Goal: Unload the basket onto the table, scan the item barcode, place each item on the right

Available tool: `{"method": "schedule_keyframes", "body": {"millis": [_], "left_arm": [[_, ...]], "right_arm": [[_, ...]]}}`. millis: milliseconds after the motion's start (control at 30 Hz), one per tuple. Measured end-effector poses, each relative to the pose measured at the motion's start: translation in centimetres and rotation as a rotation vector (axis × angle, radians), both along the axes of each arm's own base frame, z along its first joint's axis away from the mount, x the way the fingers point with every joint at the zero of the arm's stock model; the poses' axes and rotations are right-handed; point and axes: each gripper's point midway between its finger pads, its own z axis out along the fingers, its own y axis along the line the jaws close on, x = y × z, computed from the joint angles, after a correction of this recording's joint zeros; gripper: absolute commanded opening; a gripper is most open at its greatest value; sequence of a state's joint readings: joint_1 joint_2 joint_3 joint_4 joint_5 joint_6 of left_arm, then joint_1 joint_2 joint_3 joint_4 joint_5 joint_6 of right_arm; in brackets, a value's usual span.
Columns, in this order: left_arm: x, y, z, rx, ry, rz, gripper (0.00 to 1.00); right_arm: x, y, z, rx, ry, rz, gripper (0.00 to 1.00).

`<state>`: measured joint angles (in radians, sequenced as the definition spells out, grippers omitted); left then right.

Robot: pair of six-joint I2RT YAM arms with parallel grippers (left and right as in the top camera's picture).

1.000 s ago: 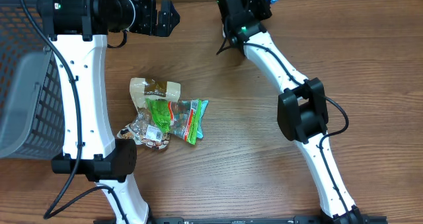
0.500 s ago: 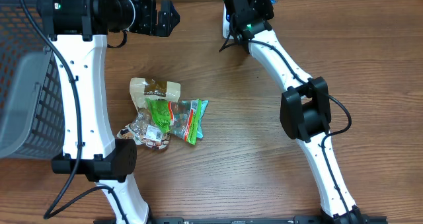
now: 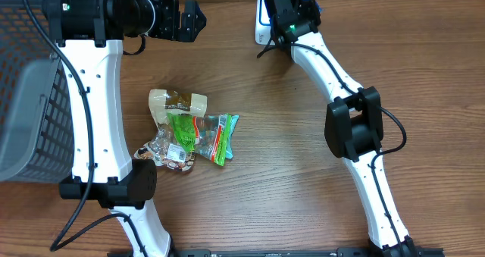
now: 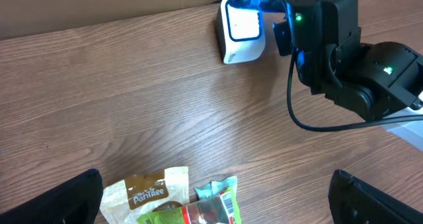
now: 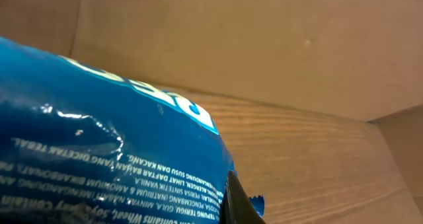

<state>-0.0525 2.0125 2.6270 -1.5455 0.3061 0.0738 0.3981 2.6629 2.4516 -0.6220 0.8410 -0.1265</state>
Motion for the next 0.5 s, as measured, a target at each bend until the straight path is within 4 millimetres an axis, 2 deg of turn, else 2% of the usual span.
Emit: {"method": "schedule_keyframes", "body": {"millis": [500], "left_arm": [[0.00, 0.00, 0.00, 0.000, 0.000, 0.000, 1.00]], "right_arm": [[-0.10, 0.09, -0.14, 0.017, -0.003, -0.007, 0.04]]}}
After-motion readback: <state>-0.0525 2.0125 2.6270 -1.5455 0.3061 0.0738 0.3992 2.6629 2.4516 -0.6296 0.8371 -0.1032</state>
